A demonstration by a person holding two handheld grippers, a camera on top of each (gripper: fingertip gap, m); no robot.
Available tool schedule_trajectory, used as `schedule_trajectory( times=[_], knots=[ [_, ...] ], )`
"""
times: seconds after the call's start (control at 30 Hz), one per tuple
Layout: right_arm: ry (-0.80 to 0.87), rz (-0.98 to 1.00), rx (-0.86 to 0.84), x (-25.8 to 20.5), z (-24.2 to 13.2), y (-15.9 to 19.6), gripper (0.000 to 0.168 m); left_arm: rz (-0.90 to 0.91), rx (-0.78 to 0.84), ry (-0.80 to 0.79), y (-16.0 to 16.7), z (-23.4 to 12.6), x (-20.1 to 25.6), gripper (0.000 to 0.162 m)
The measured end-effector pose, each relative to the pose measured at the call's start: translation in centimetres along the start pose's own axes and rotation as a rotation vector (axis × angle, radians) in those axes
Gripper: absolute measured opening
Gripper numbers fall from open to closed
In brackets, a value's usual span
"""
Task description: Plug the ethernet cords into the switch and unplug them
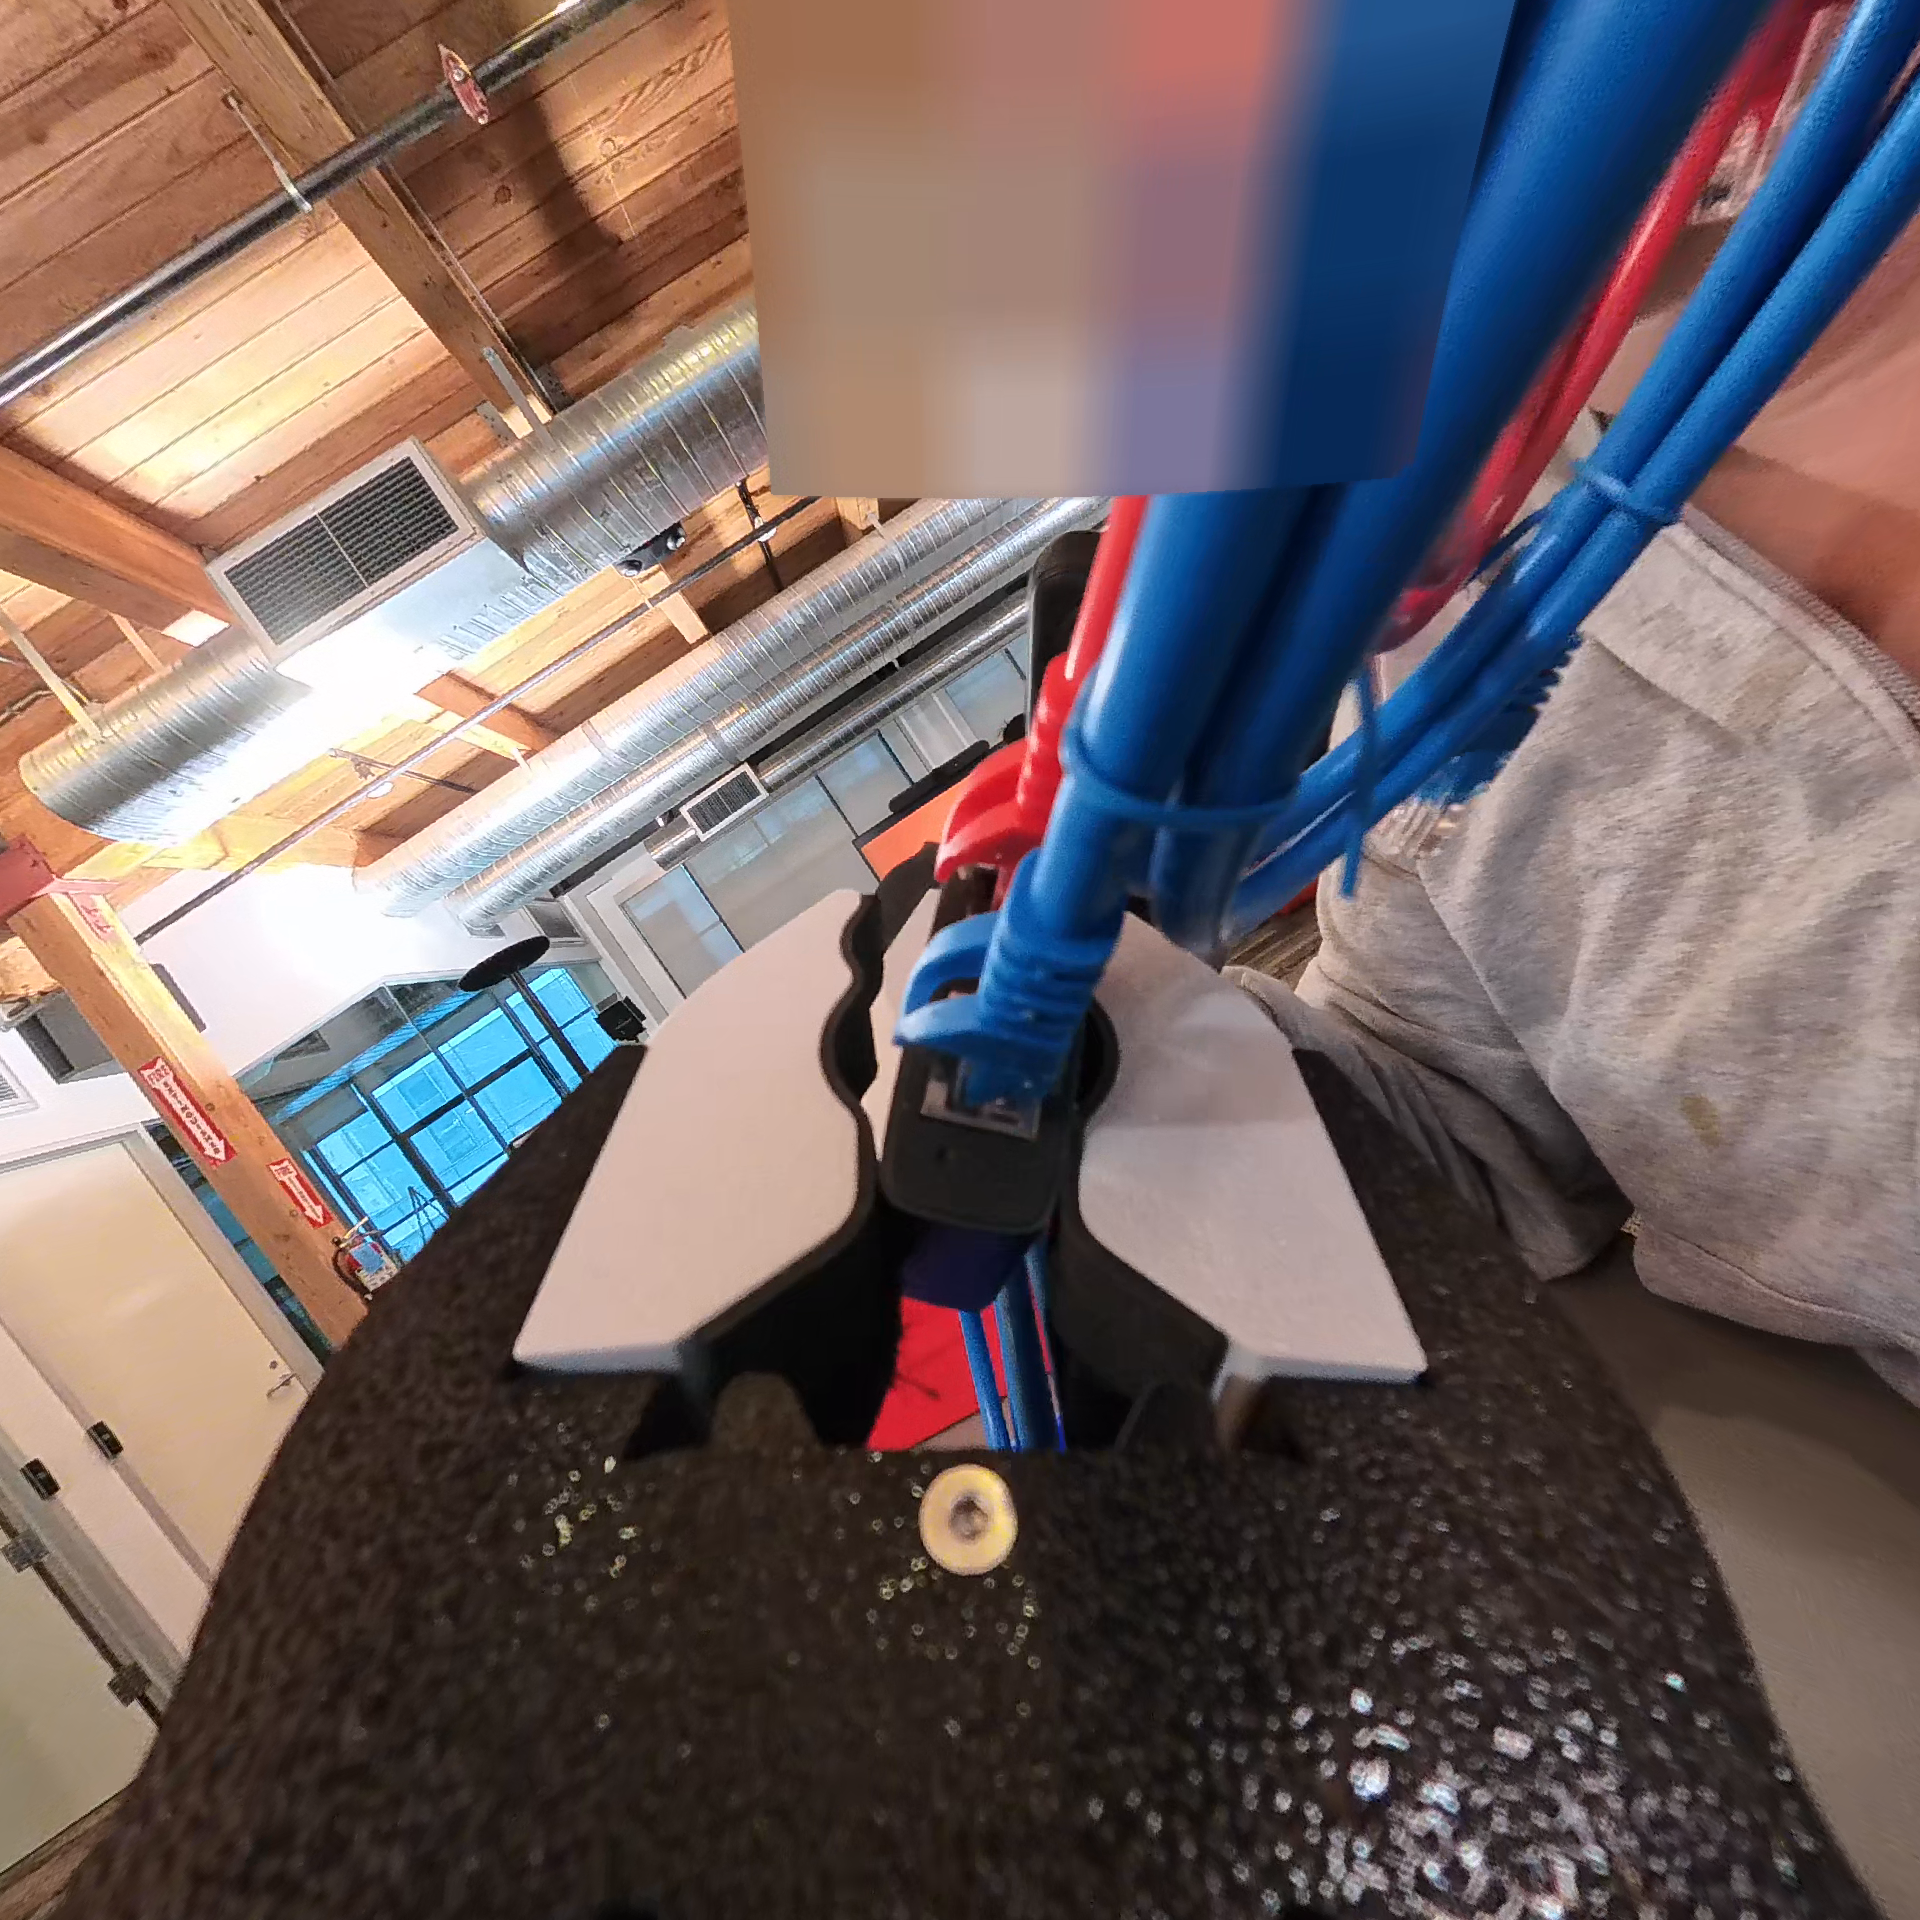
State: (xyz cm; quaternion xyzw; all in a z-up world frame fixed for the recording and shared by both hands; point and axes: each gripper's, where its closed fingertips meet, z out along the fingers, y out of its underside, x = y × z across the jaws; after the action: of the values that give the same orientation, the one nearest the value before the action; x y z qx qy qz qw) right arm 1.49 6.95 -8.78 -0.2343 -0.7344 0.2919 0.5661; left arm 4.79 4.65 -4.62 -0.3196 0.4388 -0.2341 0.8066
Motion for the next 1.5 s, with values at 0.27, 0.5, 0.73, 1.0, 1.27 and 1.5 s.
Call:
schedule_trajectory(
  times=[0.27,0.5,0.73,1.0,1.27,1.5],
  knots=[
    [0.007,-0.036,-0.066,-0.8,1.0,0.7,0.032,0.021,-0.045,0.051,0.9,1.1,1.3,0.033],
    [0.026,-0.014,-0.104,-1.0,1.3,0.8,0.022,0.038,-0.040,0.046,0.5,1.1,1.3,0.033],
    [0.029,-0.102,-0.156,-1.4,1.2,1.1,0.018,0.007,-0.048,0.092,0.6,1.1,1.8,0.032],
    [0.131,-0.382,-0.310,-1.0,0.7,3.0,0.014,-0.086,-0.084,0.102,2.1,1.2,2.2,0.033],
    [0.017,-0.679,-0.336,-2.1,0.1,3.9,0.017,-0.191,-0.079,0.110,3.0,1.3,3.0,0.032],
    [-0.032,-0.699,-0.286,-2.5,-0.8,4.7,0.016,-0.149,-0.157,0.128,4.5,1.9,3.7,0.032]
  ],
)
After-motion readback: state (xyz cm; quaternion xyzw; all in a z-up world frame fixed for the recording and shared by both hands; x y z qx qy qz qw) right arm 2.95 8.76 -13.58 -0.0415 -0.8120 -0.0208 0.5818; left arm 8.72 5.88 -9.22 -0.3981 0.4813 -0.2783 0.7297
